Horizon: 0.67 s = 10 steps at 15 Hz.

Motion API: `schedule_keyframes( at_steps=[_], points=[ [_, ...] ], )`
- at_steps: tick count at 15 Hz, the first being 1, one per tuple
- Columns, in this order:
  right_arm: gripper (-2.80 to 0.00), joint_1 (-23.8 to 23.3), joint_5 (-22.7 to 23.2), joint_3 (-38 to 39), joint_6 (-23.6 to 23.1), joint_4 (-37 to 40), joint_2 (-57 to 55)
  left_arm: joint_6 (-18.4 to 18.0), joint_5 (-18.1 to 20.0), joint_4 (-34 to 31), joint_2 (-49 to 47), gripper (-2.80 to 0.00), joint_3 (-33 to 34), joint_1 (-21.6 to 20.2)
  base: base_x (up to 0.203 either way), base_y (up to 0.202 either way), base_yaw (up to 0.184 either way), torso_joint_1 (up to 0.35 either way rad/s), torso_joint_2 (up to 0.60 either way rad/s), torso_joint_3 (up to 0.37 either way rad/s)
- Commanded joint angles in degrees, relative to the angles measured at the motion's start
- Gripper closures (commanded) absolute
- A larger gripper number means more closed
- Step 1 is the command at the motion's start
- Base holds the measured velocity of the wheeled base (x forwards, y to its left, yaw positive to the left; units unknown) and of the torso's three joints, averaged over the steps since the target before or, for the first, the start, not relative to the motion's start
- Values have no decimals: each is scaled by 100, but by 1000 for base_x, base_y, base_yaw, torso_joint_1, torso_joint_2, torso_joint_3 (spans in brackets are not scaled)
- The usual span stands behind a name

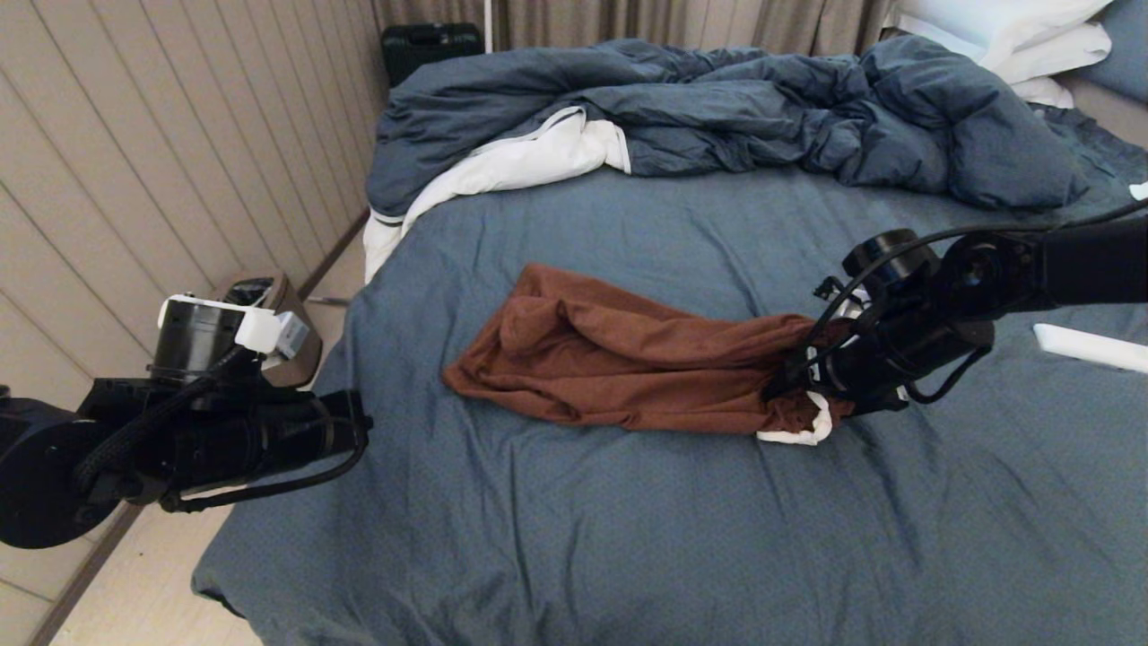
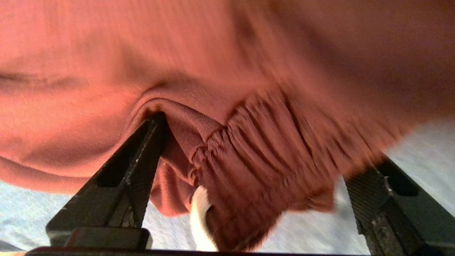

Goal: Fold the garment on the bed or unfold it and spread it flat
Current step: Fold the brown shorts

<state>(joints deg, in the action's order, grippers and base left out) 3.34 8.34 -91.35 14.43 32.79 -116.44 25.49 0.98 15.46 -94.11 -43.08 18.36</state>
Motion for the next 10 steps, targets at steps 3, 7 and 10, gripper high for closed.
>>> schedule_keyframes(
  at_steps=[3,7,10],
  points=[
    [-280,189,-7,-286,115,17,-483,13,98,10,-46,0,19,1,0,0,0,0,0,0],
    [0,254,-113,-383,234,27,-465,17,122,10,-46,0,19,1,0,0,0,0,0,0],
    [0,255,-105,-278,290,52,-94,17,122,10,-55,0,26,1,0,0,0,0,0,0]
  ],
)
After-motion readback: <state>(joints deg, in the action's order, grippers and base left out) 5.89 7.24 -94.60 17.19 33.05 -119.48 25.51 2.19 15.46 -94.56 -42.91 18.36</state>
